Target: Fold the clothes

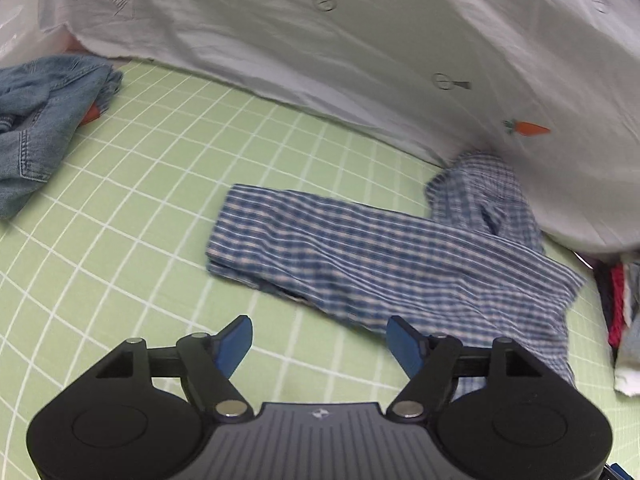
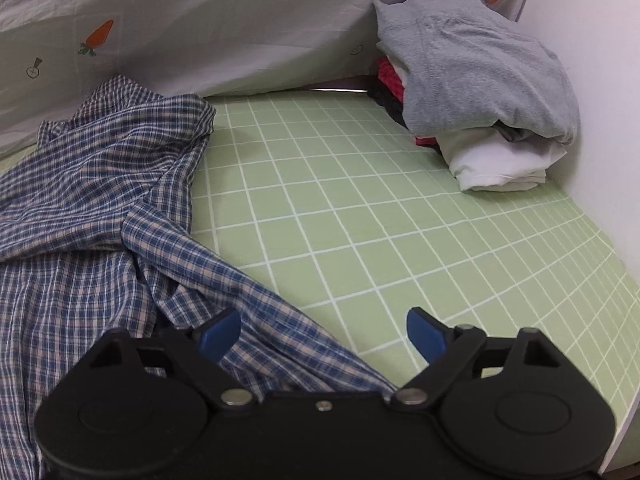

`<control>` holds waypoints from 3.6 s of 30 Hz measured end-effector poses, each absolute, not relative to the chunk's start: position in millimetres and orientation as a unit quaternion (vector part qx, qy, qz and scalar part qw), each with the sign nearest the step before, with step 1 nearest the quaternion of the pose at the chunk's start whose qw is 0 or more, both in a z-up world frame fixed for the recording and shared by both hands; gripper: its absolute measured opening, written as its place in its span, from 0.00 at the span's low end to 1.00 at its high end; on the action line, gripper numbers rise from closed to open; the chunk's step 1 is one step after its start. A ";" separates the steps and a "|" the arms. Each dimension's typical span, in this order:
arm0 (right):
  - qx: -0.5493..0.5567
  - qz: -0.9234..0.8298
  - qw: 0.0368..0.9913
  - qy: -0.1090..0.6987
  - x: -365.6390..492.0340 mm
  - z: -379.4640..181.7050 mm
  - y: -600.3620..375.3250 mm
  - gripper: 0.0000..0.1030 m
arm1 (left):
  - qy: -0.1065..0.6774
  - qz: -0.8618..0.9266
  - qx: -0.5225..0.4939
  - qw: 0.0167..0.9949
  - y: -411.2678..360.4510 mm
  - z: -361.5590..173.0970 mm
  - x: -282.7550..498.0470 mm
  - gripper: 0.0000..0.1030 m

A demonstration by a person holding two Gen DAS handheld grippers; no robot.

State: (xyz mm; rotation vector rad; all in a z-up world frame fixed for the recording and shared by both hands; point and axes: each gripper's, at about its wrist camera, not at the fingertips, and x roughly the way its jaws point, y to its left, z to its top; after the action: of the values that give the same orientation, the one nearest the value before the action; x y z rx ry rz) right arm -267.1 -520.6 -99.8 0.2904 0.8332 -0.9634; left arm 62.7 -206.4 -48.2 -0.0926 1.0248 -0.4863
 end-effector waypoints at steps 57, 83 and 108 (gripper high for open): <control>0.169 -0.229 0.885 0.369 -336.7 -82.2 -337.9 0.01 | 0.491 -0.274 0.021 0.826 -97.1 -12.5 -107.6 0.76; 0.245 -0.297 0.841 0.380 -342.8 -106.1 -345.3 0.36 | 0.526 -0.282 0.022 0.802 -95.3 -38.3 -101.9 0.77; 0.051 -0.310 0.864 0.394 -186.7 -84.6 -472.8 0.94 | 0.514 -0.144 -0.039 0.845 -157.5 -38.1 -3.4 0.85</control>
State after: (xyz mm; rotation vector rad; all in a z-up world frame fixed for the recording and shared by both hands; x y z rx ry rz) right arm -186.7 -472.8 -84.6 0.1062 0.8264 -0.6506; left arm -3.4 -157.5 -38.1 -0.0818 1.0850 -0.3036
